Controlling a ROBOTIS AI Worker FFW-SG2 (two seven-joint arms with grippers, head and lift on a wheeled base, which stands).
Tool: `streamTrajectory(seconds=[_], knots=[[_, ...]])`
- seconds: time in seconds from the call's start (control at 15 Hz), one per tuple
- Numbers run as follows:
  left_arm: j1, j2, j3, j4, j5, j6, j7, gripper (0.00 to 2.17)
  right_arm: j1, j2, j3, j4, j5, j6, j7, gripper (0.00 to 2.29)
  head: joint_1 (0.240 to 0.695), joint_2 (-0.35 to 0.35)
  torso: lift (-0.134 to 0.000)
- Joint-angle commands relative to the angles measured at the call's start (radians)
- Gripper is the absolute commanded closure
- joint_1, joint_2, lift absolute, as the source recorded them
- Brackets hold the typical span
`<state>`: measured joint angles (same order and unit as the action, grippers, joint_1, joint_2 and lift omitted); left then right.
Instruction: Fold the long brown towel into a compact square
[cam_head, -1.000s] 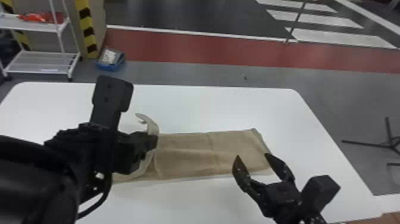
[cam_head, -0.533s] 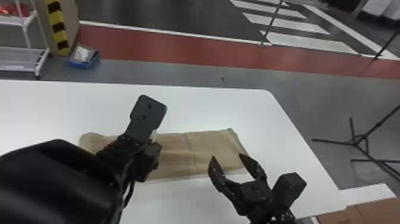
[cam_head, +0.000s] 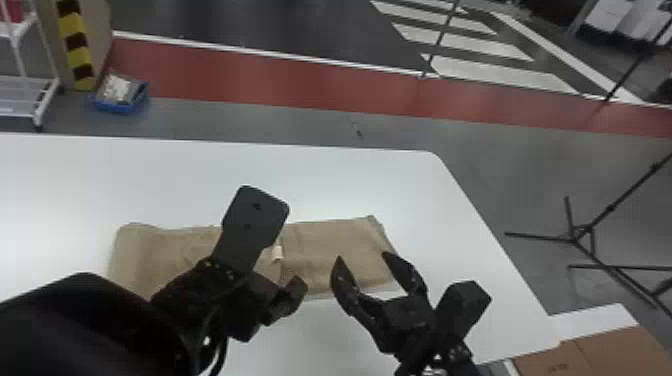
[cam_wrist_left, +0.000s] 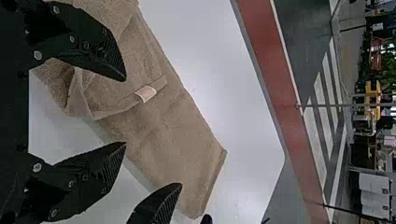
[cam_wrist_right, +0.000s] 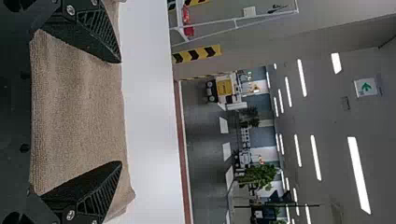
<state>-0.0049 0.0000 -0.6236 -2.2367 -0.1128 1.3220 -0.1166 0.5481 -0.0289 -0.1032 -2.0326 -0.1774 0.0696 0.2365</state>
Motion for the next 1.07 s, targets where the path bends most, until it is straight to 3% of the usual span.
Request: streamTrajectory(seconds=[0.0, 0.2, 0.33, 0.47, 0.53, 0.6, 0.67, 0.73, 0.87, 1.0], knots=[[0.04, -0.003, 0.027, -0.05, -0.002, 0.0, 0.003, 0.03, -0.027, 0.004, 0.022, 0.0, 0.01, 0.028, 0.001, 0.11, 0.695, -0.35, -0.123], [0.14, -0.003, 0.176, -0.152, 0.025, -0.007, 0.0, 0.03, -0.073, 0.001, 0.076, 0.0, 0.052, 0.086, 0.007, 0.11, 0.695, -0.335, -0.123], [0.235, -0.003, 0.309, -0.211, 0.073, -0.089, -0.017, 0.04, -0.116, -0.002, 0.135, -0.001, 0.107, 0.166, 0.012, 0.11, 0.695, -0.273, -0.123], [0.319, -0.003, 0.452, -0.228, 0.14, -0.23, -0.025, 0.03, -0.174, -0.005, 0.212, -0.001, 0.205, 0.273, 0.012, 0.11, 0.695, -0.2, -0.123], [0.361, -0.003, 0.522, -0.228, 0.185, -0.326, -0.026, 0.03, -0.208, -0.005, 0.255, -0.001, 0.257, 0.335, 0.012, 0.11, 0.695, -0.104, -0.123], [0.394, -0.003, 0.578, -0.227, 0.22, -0.39, -0.031, 0.03, -0.234, -0.005, 0.29, -0.001, 0.302, 0.381, 0.012, 0.11, 0.695, -0.104, -0.123], [0.428, -0.003, 0.628, -0.225, 0.254, -0.436, -0.043, 0.03, -0.264, -0.005, 0.332, 0.002, 0.354, 0.439, 0.012, 0.11, 0.695, -0.015, -0.123], [0.459, -0.003, 0.674, -0.222, 0.289, -0.476, -0.06, 0.03, -0.292, -0.005, 0.37, 0.008, 0.394, 0.473, 0.012, 0.11, 0.695, 0.028, -0.123], [0.502, -0.003, 0.723, -0.208, 0.341, -0.546, -0.074, 0.03, -0.338, -0.002, 0.431, 0.017, 0.472, 0.562, 0.007, 0.11, 0.695, 0.115, -0.123], [0.528, -0.003, 0.76, -0.187, 0.395, -0.596, -0.086, 0.04, -0.392, 0.001, 0.491, 0.041, 0.546, 0.66, 0.003, 0.13, 0.695, 0.156, -0.123]])
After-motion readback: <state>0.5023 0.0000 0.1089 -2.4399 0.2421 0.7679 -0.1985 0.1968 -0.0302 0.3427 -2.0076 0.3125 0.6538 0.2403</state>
